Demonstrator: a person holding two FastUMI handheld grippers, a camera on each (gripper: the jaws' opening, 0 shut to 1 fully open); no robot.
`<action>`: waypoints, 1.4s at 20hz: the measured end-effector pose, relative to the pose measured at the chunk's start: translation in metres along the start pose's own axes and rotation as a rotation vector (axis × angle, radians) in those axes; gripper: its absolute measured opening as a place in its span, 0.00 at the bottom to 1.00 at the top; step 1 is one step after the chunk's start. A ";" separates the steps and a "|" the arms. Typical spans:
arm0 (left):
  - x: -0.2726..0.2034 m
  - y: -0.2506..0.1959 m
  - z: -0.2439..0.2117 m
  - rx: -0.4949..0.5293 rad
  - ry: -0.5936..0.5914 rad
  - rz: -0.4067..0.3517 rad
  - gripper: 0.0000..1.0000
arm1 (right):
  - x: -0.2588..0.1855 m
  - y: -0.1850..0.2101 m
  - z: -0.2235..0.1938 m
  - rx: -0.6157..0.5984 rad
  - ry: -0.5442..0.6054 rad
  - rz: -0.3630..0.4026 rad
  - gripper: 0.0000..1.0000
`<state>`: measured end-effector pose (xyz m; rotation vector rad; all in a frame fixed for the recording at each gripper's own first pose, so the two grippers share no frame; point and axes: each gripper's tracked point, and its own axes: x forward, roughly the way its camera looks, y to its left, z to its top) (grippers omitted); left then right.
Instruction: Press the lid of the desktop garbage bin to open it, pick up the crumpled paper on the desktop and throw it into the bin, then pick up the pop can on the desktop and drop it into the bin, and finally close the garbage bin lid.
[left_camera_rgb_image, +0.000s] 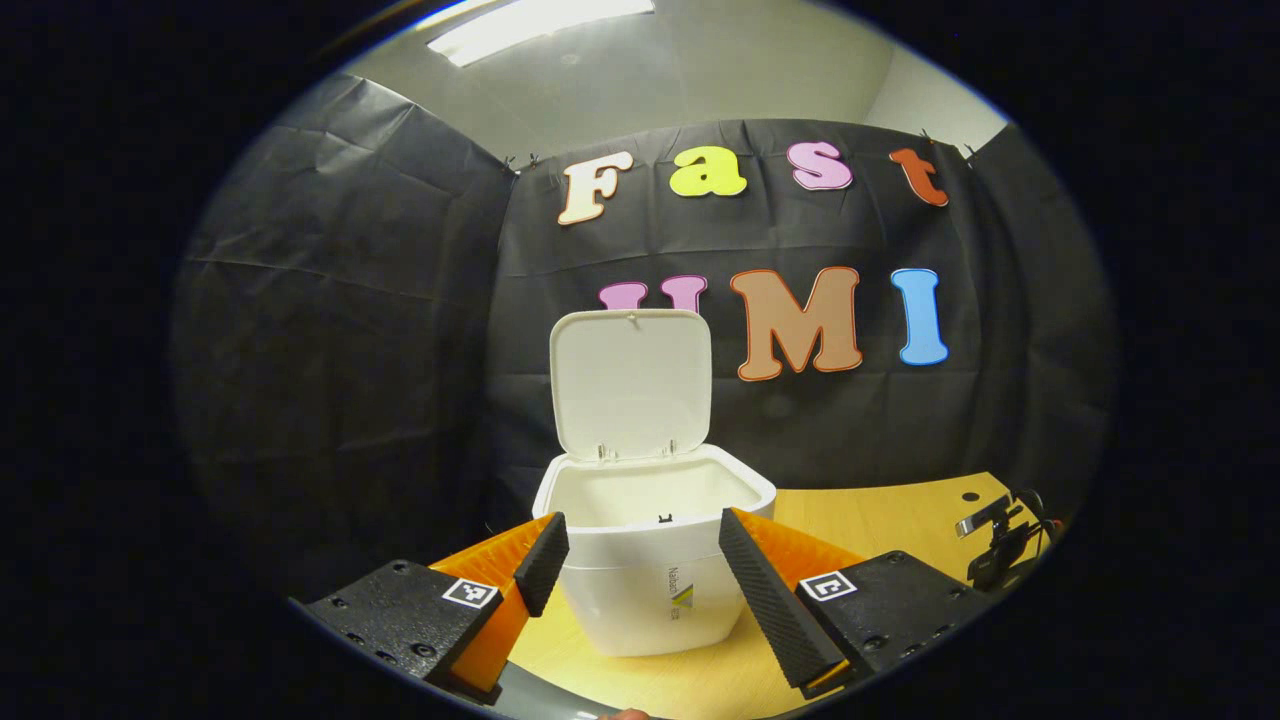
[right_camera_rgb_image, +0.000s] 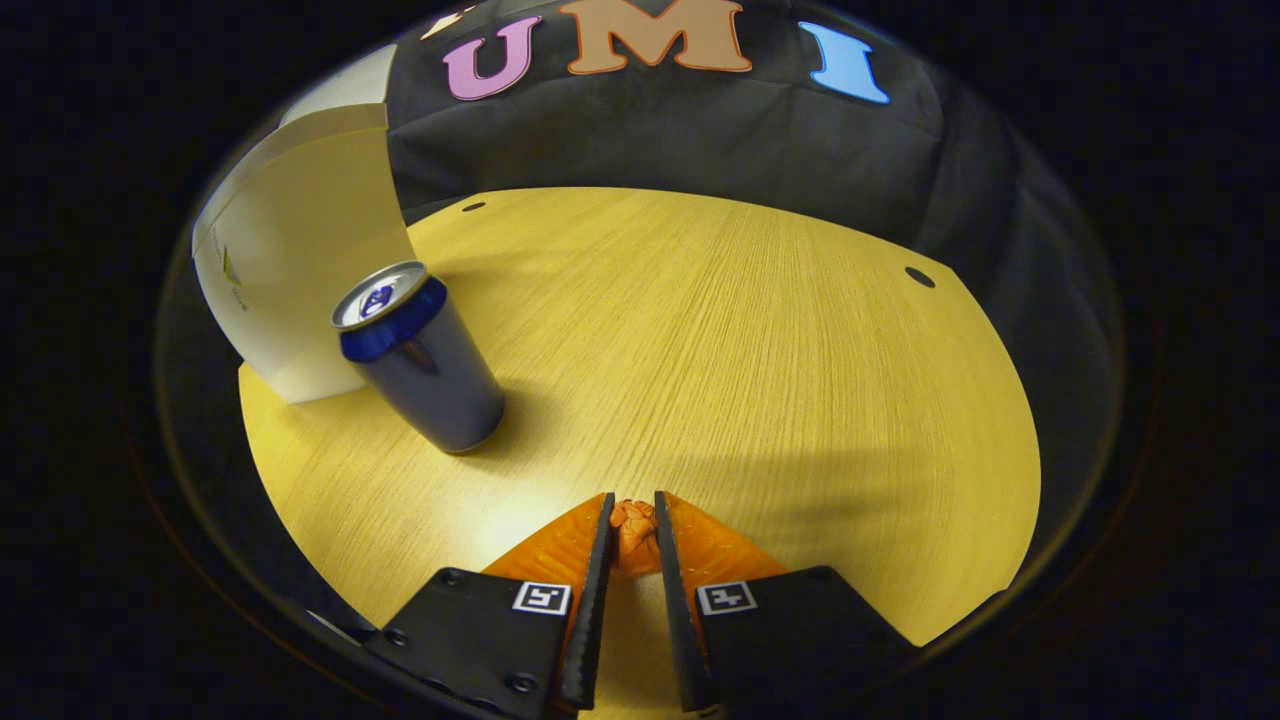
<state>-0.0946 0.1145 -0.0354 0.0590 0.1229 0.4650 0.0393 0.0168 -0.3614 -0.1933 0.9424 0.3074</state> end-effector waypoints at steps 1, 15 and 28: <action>0.000 0.001 0.000 -0.002 0.003 -0.001 0.93 | -0.007 0.002 0.011 -0.011 -0.026 0.002 0.36; 0.002 0.034 -0.002 0.000 0.005 -0.011 0.94 | -0.198 0.185 0.263 -0.201 -0.561 0.400 0.31; -0.001 0.063 0.006 0.030 -0.028 0.015 0.93 | -0.155 0.299 0.308 -0.310 -0.512 0.470 0.48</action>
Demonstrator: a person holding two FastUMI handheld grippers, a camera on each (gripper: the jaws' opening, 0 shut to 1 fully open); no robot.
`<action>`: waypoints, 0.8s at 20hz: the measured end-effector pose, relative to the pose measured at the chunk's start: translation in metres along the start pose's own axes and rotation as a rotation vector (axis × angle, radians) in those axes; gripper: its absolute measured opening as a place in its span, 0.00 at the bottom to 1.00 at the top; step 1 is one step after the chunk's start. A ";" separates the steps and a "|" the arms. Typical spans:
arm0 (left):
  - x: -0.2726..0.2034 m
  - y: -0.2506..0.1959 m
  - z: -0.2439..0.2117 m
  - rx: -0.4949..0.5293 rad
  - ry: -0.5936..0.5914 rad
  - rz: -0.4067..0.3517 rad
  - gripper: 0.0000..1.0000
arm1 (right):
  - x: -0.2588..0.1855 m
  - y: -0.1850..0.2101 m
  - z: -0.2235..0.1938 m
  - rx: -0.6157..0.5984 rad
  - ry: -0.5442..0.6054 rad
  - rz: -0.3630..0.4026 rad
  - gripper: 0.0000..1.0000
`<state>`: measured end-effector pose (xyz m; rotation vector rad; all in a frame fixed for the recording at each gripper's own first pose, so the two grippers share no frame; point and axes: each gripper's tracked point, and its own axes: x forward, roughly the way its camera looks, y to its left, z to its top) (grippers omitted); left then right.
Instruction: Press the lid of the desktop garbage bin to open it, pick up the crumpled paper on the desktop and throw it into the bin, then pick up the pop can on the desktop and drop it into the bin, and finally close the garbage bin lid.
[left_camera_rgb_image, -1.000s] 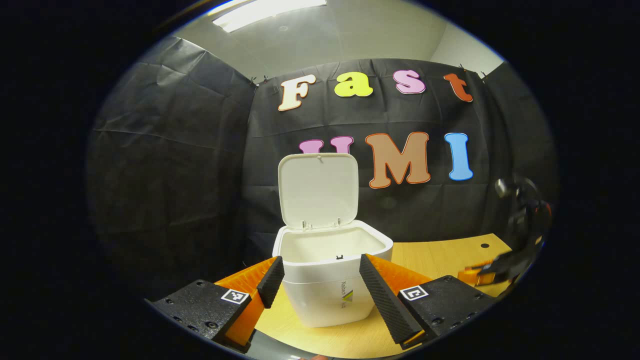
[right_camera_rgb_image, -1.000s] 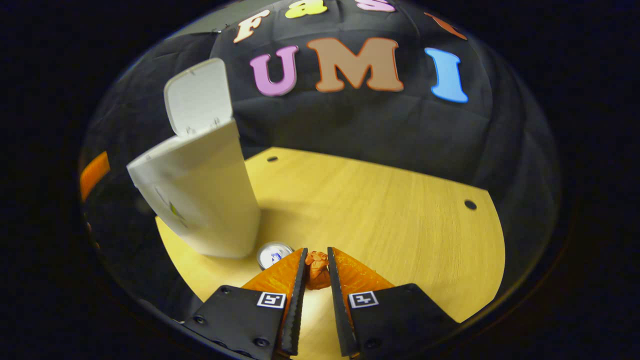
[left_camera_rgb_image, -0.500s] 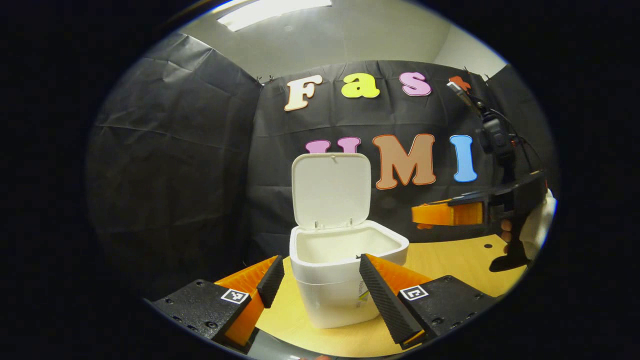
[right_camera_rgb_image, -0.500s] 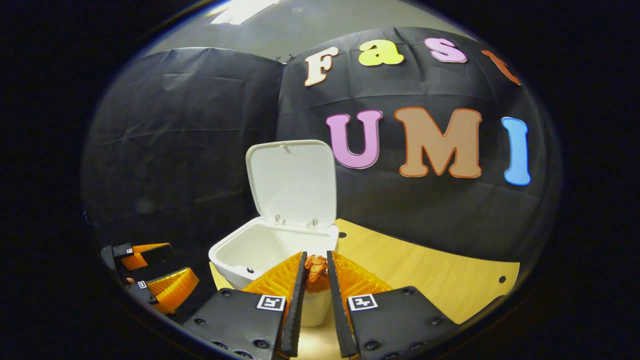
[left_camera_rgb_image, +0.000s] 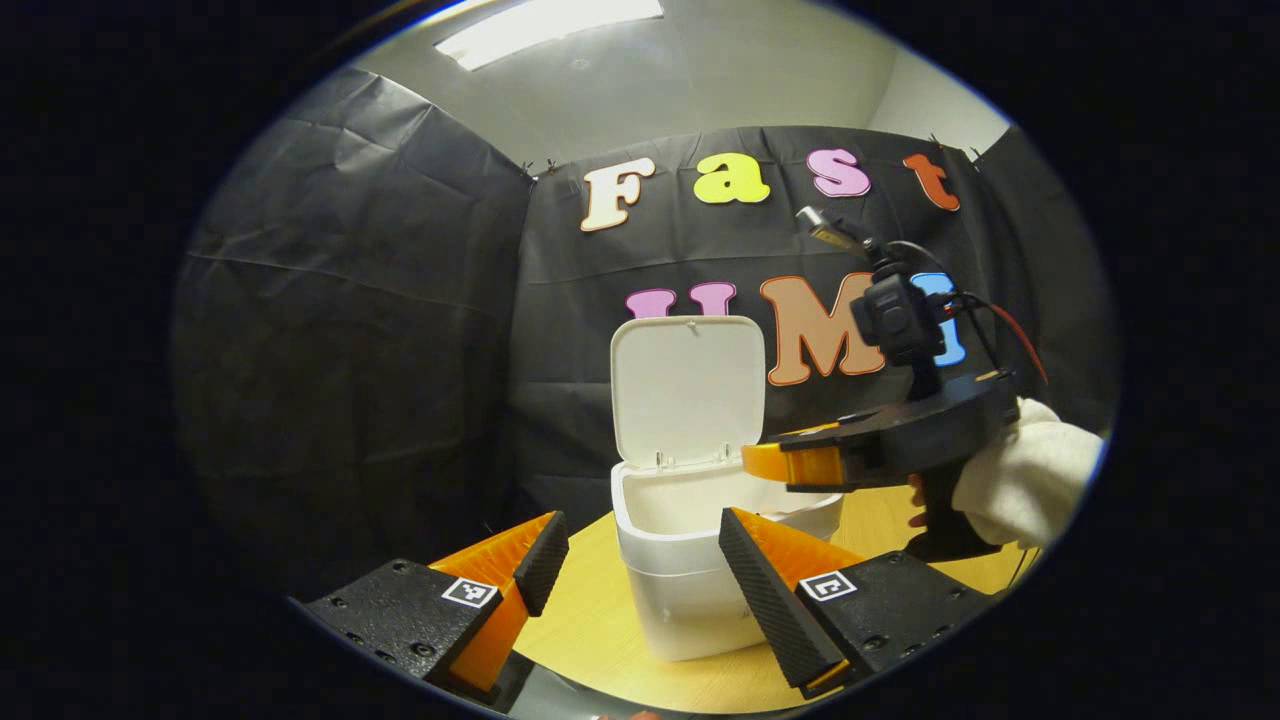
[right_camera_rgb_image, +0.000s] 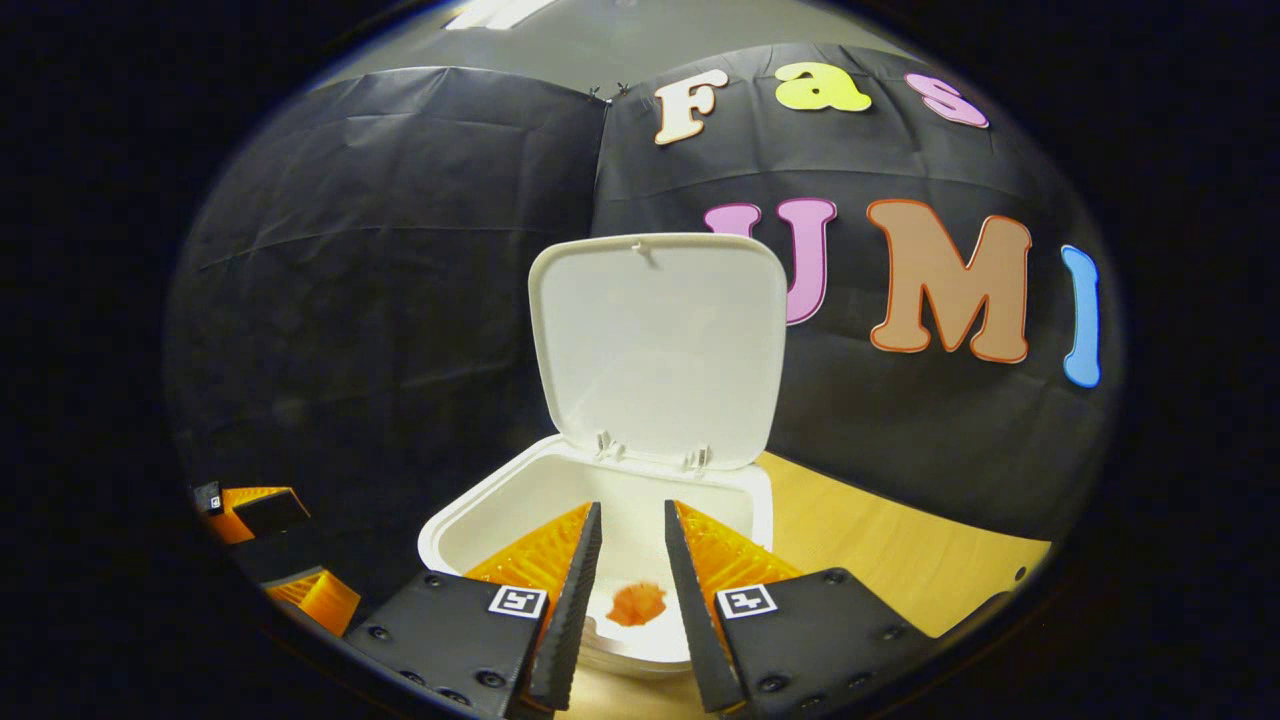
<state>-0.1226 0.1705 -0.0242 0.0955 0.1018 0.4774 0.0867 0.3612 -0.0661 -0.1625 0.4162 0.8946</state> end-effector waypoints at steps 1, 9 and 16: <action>0.001 -0.003 0.001 0.006 -0.003 -0.009 0.93 | 0.001 0.000 -0.001 0.005 0.000 0.002 0.60; 0.002 -0.084 0.008 -0.001 -0.018 -0.218 0.94 | -0.052 -0.084 0.021 0.053 -0.094 -0.195 0.96; 0.006 -0.187 -0.019 0.031 -0.004 -0.497 0.94 | -0.166 -0.190 -0.011 0.163 -0.123 -0.524 0.97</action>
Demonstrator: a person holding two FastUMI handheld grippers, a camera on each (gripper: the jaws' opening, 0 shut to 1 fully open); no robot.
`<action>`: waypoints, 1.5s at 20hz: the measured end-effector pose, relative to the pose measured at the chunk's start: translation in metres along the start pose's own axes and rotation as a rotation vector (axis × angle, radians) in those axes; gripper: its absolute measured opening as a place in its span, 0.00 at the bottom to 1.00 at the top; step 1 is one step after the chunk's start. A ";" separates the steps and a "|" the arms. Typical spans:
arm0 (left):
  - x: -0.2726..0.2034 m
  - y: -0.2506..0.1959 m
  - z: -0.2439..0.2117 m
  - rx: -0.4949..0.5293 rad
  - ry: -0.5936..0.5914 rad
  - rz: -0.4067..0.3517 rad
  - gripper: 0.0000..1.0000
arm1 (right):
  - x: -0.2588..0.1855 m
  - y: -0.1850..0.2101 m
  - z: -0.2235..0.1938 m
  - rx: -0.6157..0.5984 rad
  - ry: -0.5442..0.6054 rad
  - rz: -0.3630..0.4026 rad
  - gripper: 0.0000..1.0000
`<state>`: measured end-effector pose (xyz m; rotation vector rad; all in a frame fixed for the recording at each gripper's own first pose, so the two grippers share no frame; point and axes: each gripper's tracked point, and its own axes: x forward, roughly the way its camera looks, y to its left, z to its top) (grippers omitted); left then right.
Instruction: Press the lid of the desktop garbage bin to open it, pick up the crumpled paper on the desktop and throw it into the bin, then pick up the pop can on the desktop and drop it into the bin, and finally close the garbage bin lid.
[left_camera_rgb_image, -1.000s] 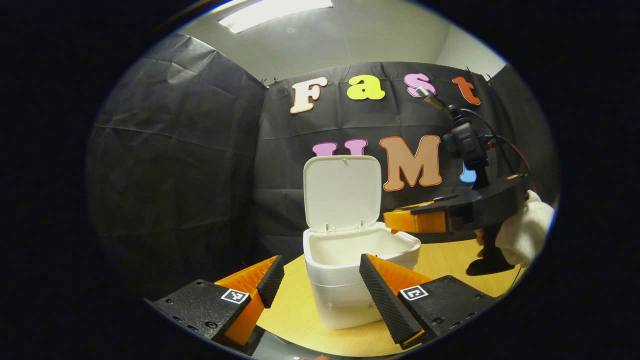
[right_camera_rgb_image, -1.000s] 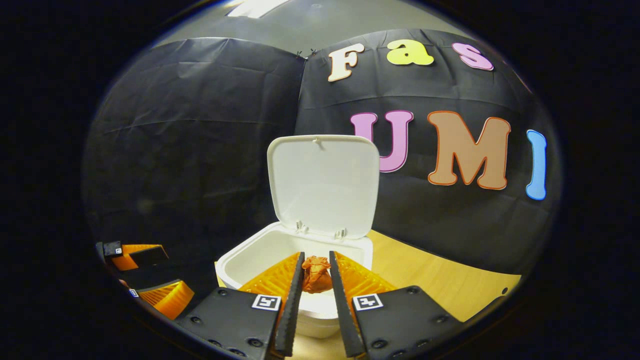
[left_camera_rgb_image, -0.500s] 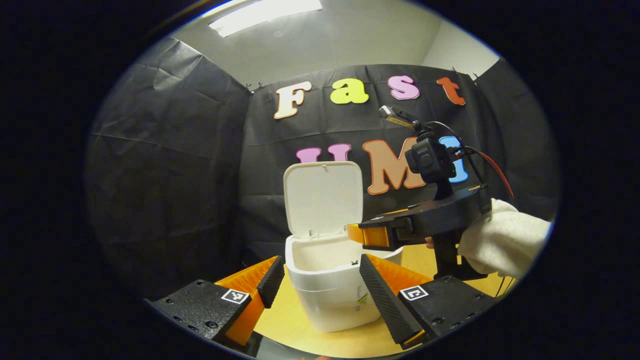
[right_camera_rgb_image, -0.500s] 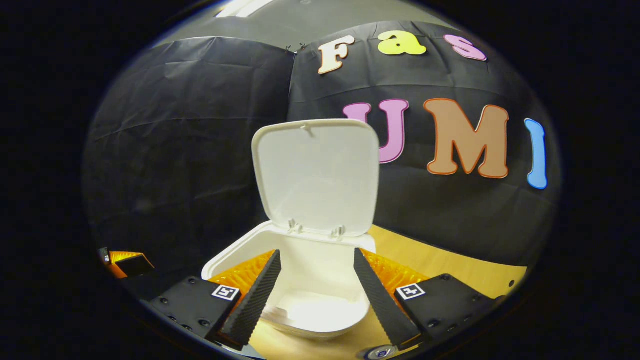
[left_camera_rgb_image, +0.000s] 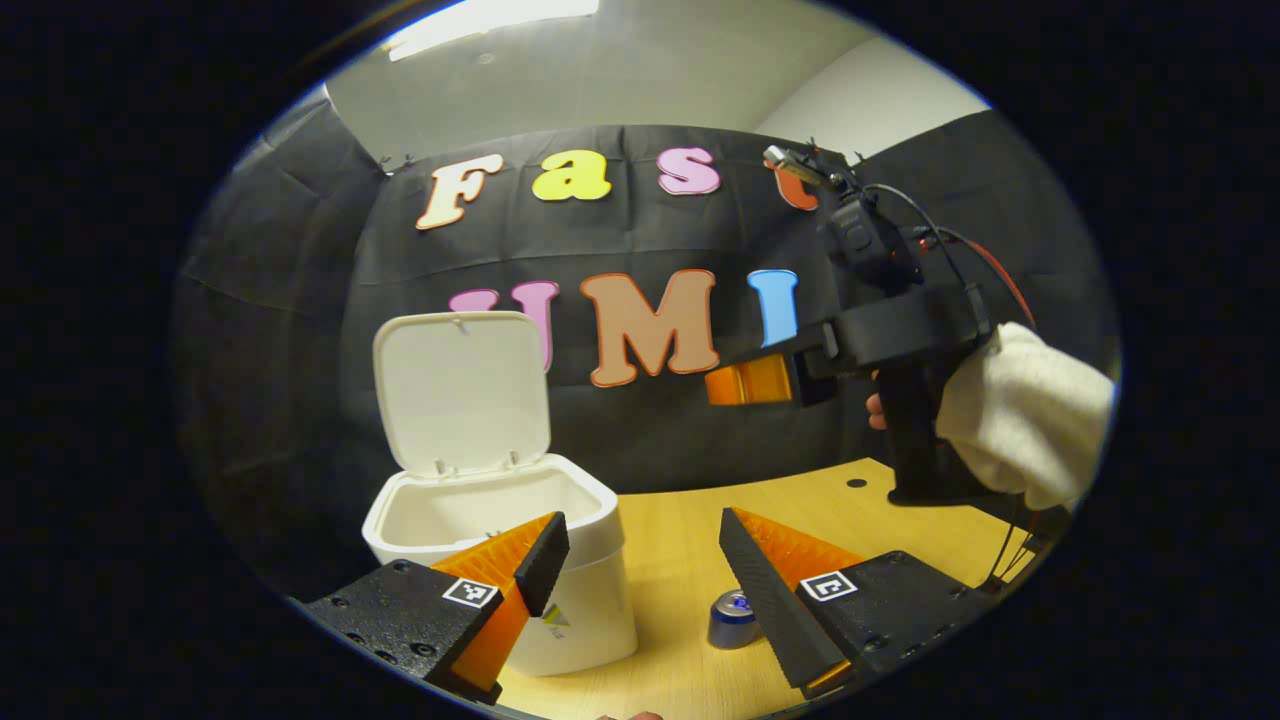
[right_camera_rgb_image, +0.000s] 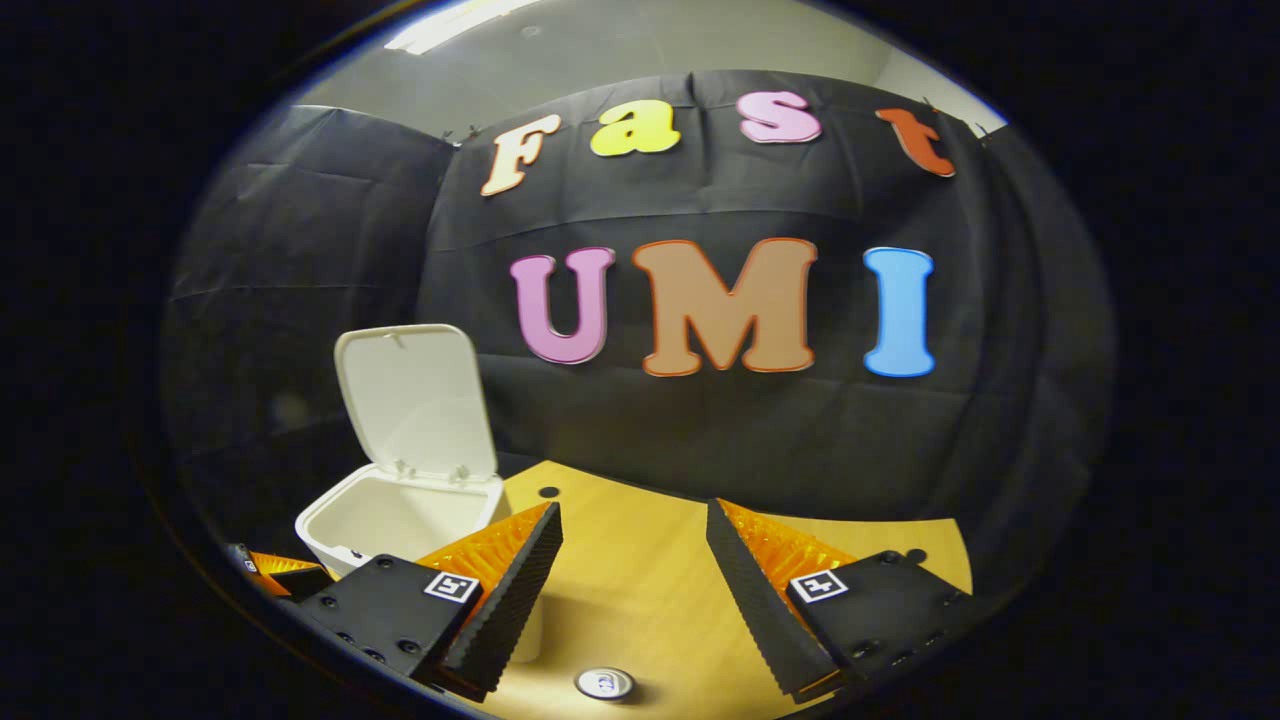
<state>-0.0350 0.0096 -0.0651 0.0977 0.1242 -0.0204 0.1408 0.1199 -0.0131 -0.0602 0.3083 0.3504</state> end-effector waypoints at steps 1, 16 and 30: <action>0.008 -0.012 -0.010 0.009 0.010 -0.039 0.94 | -0.010 -0.019 -0.002 0.017 0.002 -0.045 0.96; 0.094 -0.082 -0.177 0.032 0.244 -0.229 0.94 | -0.165 -0.180 -0.028 0.177 -0.081 -0.543 0.96; 0.093 -0.100 -0.240 0.089 0.379 -0.263 0.80 | -0.177 -0.192 -0.029 0.147 -0.052 -0.617 0.96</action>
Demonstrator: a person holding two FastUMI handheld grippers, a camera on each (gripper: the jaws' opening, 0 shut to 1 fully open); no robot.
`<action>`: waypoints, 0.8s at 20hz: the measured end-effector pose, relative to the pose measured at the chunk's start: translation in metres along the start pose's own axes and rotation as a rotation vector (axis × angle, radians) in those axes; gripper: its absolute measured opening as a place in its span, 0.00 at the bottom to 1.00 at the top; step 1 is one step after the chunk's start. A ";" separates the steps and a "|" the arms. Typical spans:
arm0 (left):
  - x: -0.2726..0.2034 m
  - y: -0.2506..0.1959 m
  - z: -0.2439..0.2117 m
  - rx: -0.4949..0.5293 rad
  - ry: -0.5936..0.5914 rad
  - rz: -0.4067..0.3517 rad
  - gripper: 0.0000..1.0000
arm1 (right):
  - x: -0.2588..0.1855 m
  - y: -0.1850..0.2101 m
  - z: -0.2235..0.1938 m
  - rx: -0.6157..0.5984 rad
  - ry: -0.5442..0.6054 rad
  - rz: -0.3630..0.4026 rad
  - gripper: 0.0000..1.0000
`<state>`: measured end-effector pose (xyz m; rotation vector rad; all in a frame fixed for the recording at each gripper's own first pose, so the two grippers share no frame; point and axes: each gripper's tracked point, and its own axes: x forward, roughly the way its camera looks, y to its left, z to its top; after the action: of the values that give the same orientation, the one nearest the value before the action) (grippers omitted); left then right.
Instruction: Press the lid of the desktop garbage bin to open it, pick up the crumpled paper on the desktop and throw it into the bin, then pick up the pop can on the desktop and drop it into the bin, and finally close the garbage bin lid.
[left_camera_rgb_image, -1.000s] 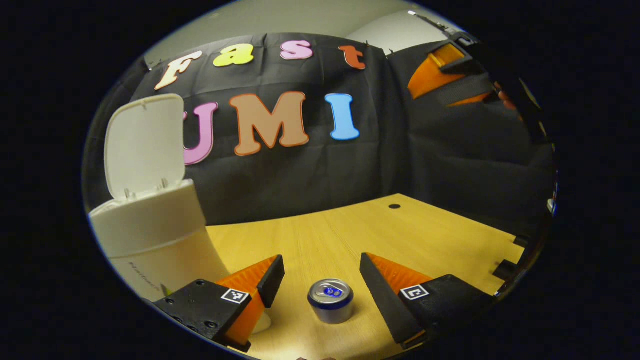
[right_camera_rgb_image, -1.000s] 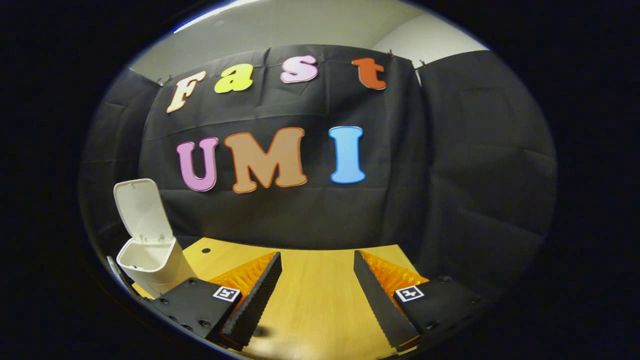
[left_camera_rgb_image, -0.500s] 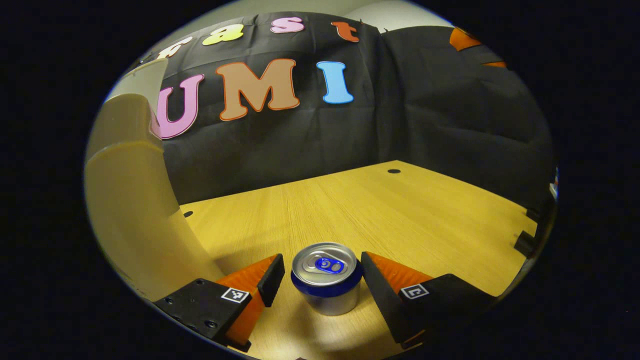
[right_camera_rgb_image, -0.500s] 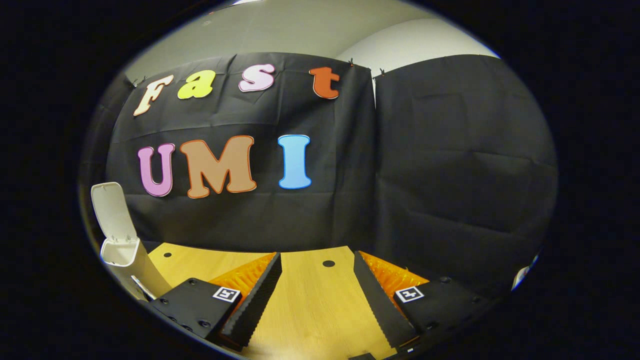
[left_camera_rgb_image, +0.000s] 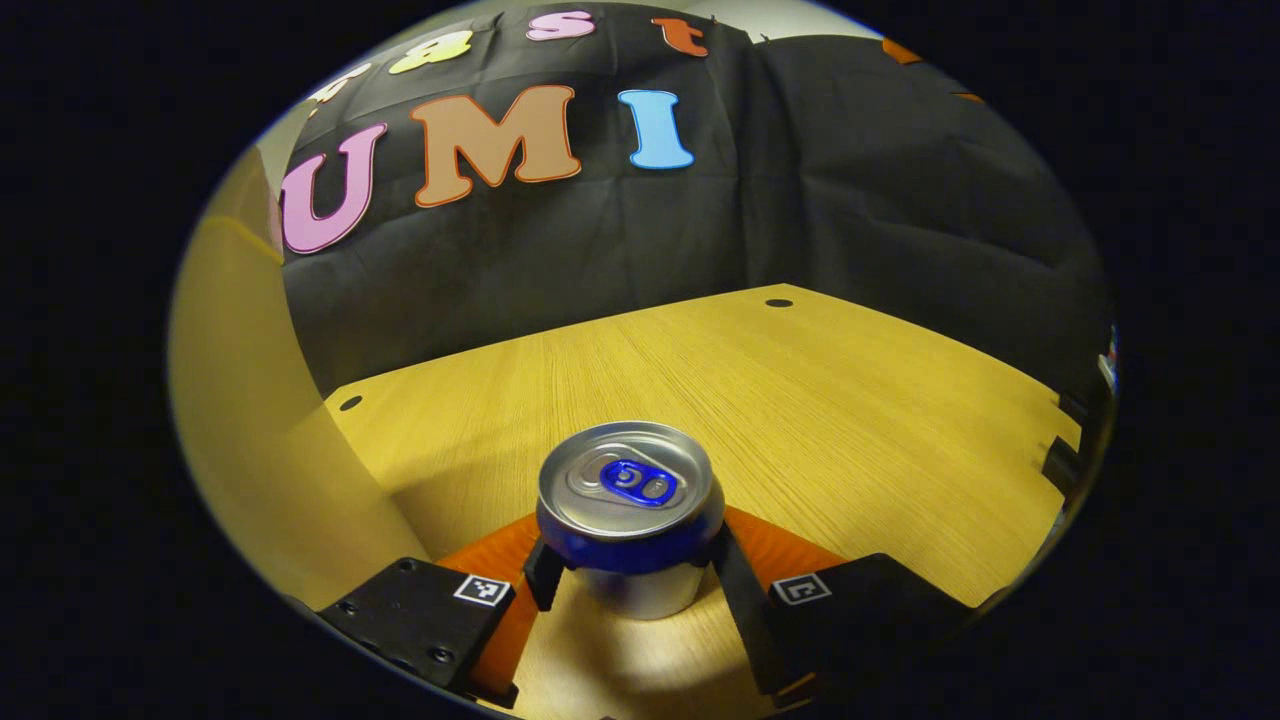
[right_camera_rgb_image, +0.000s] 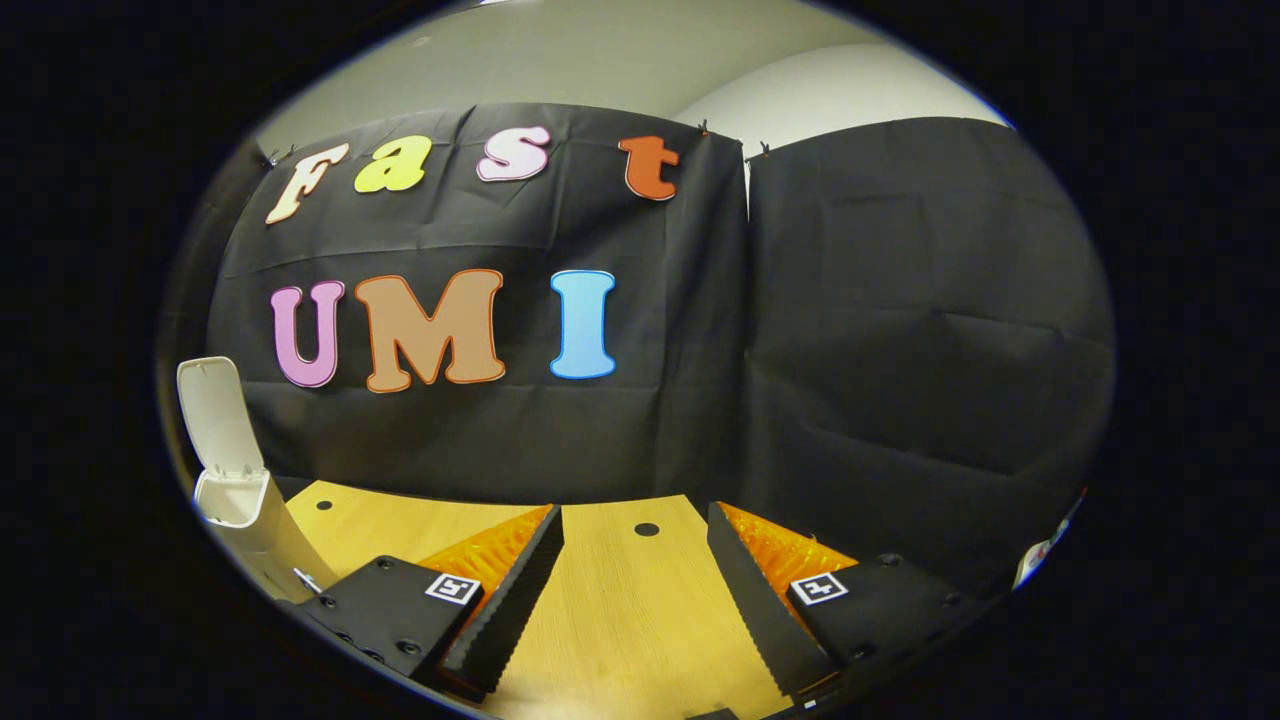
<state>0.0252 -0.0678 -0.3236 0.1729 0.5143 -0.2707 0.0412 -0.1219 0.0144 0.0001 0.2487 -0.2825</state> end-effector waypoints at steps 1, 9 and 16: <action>0.002 0.000 0.000 0.006 0.004 0.005 0.80 | 0.002 0.000 0.001 0.001 -0.001 0.001 0.99; -0.032 -0.003 0.121 -0.074 -0.147 -0.037 0.78 | 0.010 -0.013 -0.003 -0.051 0.000 -0.003 0.96; -0.100 0.026 0.259 -0.169 -0.355 0.008 0.77 | 0.023 0.018 -0.024 -0.084 0.016 0.125 0.96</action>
<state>0.0687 -0.0814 -0.0488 -0.0385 0.1823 -0.2419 0.0615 -0.1105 -0.0148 -0.0645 0.2750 -0.1478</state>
